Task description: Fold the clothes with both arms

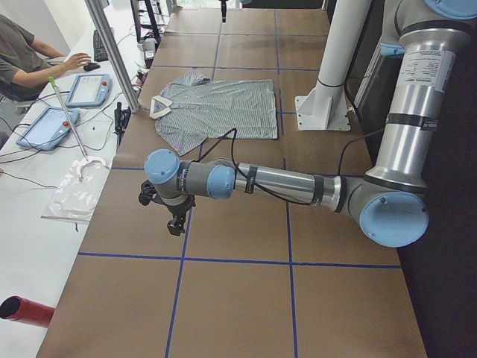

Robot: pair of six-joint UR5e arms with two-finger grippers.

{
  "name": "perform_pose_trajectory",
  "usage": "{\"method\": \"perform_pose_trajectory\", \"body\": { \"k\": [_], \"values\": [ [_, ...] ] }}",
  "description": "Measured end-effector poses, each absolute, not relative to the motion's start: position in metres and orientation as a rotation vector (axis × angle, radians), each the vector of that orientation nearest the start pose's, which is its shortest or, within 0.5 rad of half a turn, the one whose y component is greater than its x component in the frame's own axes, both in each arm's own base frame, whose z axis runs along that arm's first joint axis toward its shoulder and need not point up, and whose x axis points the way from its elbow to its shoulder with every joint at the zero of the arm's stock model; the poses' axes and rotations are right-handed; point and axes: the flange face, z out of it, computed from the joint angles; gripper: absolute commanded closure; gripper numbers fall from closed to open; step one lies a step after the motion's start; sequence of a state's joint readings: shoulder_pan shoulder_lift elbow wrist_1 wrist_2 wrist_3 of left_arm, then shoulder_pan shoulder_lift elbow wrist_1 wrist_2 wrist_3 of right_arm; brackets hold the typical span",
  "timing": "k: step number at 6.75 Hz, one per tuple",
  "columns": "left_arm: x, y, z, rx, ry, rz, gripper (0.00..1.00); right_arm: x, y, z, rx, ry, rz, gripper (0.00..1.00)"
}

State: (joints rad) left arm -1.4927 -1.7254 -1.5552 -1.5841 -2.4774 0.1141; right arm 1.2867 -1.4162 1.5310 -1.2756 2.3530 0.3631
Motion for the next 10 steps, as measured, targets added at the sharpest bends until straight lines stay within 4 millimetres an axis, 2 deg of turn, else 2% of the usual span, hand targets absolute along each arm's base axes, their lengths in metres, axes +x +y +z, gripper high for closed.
{"method": "perform_pose_trajectory", "body": {
  "k": [1,3,5,6,7,8,10],
  "values": [
    [-0.01,-0.564,0.572,0.176,0.914,0.258,0.0,-0.137,-0.597,0.54,0.141,-0.883,-0.071,0.0],
    [-0.009,-0.566,0.58,0.196,0.917,0.27,0.0,-0.219,-0.657,0.48,0.155,-0.93,0.0,0.01],
    [-0.008,-0.565,0.588,0.198,0.92,0.273,0.0,-0.298,-0.69,0.437,0.2,-0.869,0.114,0.07],
    [-0.007,-0.564,0.59,0.197,0.92,0.274,0.0,-0.328,-0.7,0.428,0.197,-0.845,0.193,0.08],
    [-0.007,-0.563,0.591,0.197,0.92,0.276,0.0,-0.351,-0.704,0.428,0.182,-0.826,0.256,0.09],
    [-0.007,-0.562,0.592,0.197,0.921,0.276,0.0,-0.364,-0.704,0.433,0.167,-0.811,0.299,0.15],
    [-0.008,-0.559,0.594,0.194,0.921,0.275,0.0,-0.375,-0.701,0.449,0.141,-0.786,0.322,0.19]
  ]
}}
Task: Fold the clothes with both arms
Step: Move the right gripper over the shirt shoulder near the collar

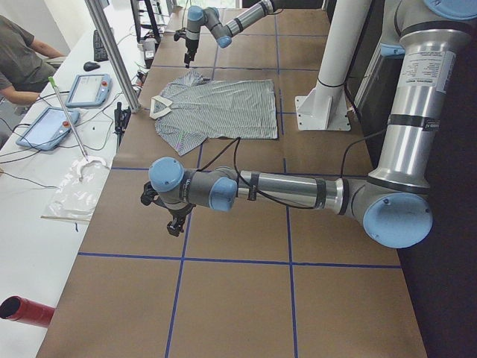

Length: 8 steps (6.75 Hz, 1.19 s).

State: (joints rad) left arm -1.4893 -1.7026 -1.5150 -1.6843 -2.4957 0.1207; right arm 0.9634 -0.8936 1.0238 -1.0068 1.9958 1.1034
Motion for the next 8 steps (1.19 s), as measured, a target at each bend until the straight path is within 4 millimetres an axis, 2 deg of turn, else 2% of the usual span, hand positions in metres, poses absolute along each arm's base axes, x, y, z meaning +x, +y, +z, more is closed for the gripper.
{"method": "perform_pose_trajectory", "body": {
  "k": [1,2,3,4,5,8],
  "values": [
    [-0.008,-0.557,0.595,0.193,0.921,0.274,0.0,-0.38,-0.699,0.454,0.136,-0.776,0.322,0.23],
    [-0.009,-0.556,0.595,0.194,0.921,0.274,0.0,-0.384,-0.698,0.457,0.139,-0.766,0.322,0.34],
    [-0.009,-0.556,0.594,0.196,0.921,0.275,0.0,-0.388,-0.697,0.458,0.145,-0.757,0.321,0.5],
    [-0.009,-0.555,0.593,0.199,0.921,0.276,0.0,-0.391,-0.696,0.458,0.147,-0.754,0.32,0.84],
    [-0.009,-0.555,0.593,0.2,0.921,0.276,0.0,-0.392,-0.695,0.458,0.147,-0.753,0.318,1.0],
    [-0.01,-0.555,0.593,0.2,0.921,0.276,0.0,-0.394,-0.695,0.451,0.154,-0.762,0.312,1.0]
  ]
}}
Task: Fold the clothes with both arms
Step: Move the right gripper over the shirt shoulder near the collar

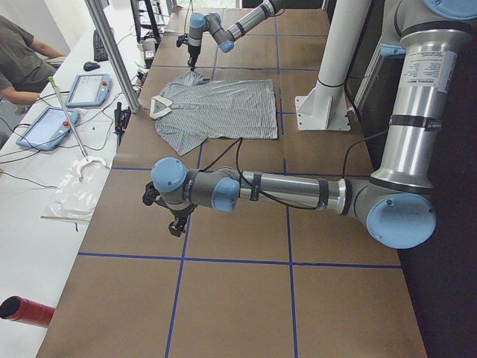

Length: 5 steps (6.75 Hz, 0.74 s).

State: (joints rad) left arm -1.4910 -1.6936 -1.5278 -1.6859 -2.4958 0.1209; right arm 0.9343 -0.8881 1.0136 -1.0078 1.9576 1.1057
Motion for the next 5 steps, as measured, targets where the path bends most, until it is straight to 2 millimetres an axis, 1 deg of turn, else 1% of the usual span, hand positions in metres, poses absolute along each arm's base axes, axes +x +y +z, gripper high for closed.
{"method": "perform_pose_trajectory", "body": {
  "k": [1,2,3,4,5],
  "values": [
    [-0.01,-0.555,0.592,0.201,0.921,0.275,0.0,-0.394,-0.694,0.434,0.174,-0.785,0.305,1.0],
    [-0.01,-0.555,0.589,0.205,0.921,0.276,0.0,-0.395,-0.69,0.409,0.2,-0.82,0.292,1.0],
    [-0.01,-0.555,0.584,0.214,0.92,0.279,0.0,-0.403,-0.685,0.388,0.212,-0.848,0.286,1.0],
    [-0.01,-0.554,0.58,0.22,0.921,0.28,0.0,-0.42,-0.682,0.365,0.208,-0.871,0.301,1.0],
    [-0.011,-0.551,0.577,0.225,0.921,0.282,0.0,-0.441,-0.683,0.341,0.205,-0.885,0.329,1.0]
  ]
}}
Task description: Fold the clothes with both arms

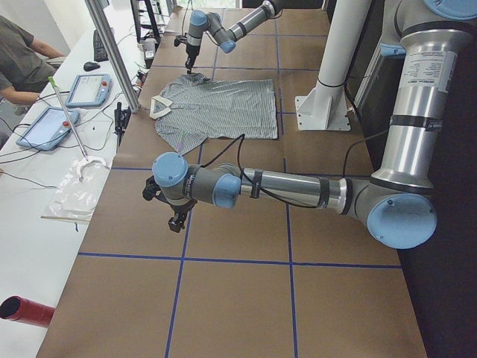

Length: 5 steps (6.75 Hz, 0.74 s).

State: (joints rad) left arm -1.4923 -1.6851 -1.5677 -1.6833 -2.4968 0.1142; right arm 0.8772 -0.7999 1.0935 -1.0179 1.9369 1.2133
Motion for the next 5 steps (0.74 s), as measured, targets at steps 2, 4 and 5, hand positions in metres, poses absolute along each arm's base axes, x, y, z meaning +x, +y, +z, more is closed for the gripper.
{"method": "perform_pose_trajectory", "body": {
  "k": [2,4,5],
  "values": [
    [-0.011,-0.542,0.57,0.238,0.921,0.286,0.0,-0.489,-0.696,0.303,0.227,-0.858,0.373,1.0],
    [-0.011,-0.537,0.565,0.246,0.921,0.29,0.0,-0.52,-0.695,0.29,0.248,-0.828,0.379,0.65],
    [-0.011,-0.536,0.564,0.247,0.921,0.291,0.0,-0.533,-0.688,0.292,0.26,-0.814,0.374,0.01]
  ]
}}
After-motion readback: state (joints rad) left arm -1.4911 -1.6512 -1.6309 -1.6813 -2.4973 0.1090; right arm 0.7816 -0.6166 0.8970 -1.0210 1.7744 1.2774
